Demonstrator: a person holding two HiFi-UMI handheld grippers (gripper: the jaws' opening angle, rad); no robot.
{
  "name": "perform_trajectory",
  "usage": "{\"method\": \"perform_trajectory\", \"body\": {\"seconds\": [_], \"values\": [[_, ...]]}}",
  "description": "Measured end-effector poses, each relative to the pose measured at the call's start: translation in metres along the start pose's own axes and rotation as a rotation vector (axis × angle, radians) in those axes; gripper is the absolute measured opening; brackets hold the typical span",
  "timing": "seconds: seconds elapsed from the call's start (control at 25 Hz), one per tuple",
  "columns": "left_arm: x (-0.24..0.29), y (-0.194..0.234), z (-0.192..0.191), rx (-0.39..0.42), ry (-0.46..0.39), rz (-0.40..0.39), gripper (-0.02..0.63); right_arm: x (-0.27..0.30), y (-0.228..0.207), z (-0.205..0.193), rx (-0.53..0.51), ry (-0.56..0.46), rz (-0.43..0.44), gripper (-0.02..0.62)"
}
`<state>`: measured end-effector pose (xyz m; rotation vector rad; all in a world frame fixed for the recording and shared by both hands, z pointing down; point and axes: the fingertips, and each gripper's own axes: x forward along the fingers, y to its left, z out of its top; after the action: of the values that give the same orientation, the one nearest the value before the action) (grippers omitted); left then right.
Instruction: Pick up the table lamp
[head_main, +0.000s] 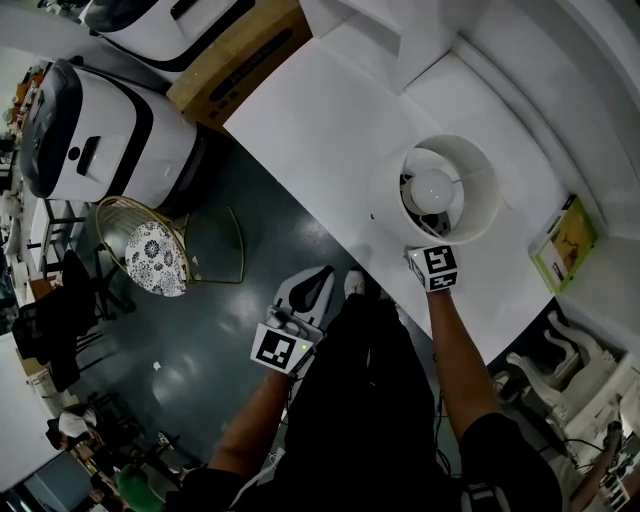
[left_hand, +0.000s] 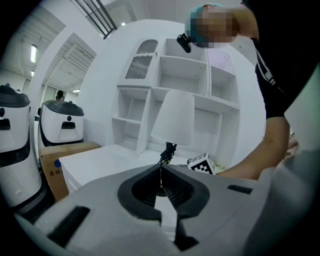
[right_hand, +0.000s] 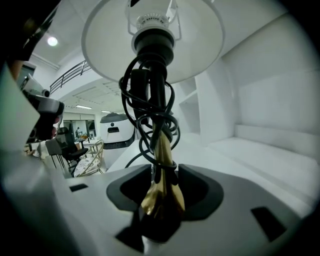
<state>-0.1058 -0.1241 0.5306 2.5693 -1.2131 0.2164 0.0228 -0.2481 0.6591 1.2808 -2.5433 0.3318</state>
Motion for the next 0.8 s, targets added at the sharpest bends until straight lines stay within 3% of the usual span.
{"method": "perform_trajectory", "body": {"seconds": [0.8], "values": [[0.006,-0.01,0.003,0.026,0.017,-0.009,0.018,0.004,-0.005,-0.009,-0.008,0.067,0.005,0.149]]}}
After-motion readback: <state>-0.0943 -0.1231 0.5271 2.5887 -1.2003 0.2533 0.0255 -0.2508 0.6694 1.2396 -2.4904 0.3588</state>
